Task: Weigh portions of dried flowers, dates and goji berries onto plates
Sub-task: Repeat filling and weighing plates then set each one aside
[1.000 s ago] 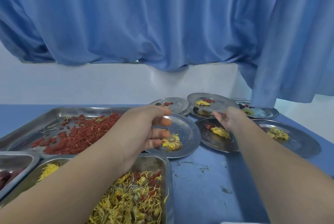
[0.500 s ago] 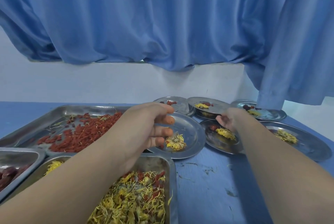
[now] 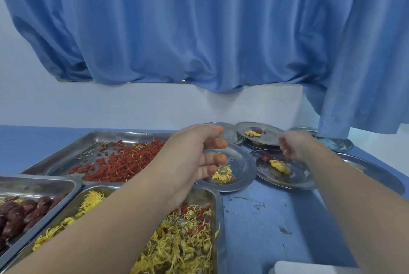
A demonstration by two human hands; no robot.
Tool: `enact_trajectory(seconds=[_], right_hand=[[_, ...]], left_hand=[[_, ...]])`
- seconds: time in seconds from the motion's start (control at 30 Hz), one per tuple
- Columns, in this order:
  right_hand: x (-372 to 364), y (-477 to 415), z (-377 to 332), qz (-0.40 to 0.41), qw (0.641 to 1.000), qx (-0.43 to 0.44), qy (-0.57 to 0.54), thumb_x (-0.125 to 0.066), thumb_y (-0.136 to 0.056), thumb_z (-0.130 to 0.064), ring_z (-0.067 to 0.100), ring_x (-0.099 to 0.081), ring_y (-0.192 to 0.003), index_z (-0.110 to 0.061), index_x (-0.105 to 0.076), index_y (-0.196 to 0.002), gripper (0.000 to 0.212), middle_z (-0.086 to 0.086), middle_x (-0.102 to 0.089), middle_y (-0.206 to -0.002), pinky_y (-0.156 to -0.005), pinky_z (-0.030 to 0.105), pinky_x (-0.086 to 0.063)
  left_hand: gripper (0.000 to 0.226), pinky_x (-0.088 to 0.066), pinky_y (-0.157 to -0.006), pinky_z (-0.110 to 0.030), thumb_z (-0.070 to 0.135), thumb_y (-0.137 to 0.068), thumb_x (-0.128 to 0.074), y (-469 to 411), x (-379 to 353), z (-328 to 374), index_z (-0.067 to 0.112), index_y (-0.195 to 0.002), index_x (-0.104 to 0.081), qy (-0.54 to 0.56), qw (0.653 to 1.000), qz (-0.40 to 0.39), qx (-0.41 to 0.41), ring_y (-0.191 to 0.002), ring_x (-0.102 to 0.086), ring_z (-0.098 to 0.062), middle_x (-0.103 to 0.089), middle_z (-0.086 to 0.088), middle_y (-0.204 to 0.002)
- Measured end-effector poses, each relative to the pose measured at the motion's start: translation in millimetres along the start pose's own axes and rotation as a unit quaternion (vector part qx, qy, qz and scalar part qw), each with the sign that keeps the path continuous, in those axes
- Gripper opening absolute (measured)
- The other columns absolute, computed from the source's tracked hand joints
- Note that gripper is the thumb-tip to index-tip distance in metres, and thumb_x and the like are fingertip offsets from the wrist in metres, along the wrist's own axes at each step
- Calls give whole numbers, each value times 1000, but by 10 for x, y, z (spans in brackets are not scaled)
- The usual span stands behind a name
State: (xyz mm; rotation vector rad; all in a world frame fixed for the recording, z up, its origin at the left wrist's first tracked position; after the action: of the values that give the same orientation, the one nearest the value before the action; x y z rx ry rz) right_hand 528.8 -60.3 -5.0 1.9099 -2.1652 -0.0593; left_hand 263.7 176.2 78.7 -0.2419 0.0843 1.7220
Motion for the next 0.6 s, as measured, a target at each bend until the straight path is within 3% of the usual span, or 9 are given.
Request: enact_trajectory(seconds=[0.23, 0.6], right_hand=[[157, 643, -65, -58, 998, 32, -18, -58, -85, -8, 12, -46, -39, -7, -58, -69, 16, 3, -58, -50, -34, 19, -35], [452, 2506, -103, -238, 967, 56, -77, -54, -92, -12, 12, -48, -48, -8, -60, -79, 15, 3, -57, -61, -40, 20, -40]], left_hand=[[13, -43, -54, -25, 20, -93, -56, 363, -270, -29, 16, -102, -65, 18, 1000, -7, 14, -54, -57, -13, -63, 3, -67], [17, -43, -51, -24, 16, -92, -59, 1247, -595, -95, 11, -106, -67, 69, 997, -3, 38, -55, -59, -15, -65, -2, -71]])
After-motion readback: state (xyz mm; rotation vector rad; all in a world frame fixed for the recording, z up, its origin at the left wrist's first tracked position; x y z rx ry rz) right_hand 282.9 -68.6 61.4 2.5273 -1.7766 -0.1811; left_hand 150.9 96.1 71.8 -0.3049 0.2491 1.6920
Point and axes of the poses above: each hand's wrist, its own y-axis away from the middle knuckle, its own x-axis out of the back of the hand, z = x × y, the point moved 9 cm from there along -y, towards the middle knuckle
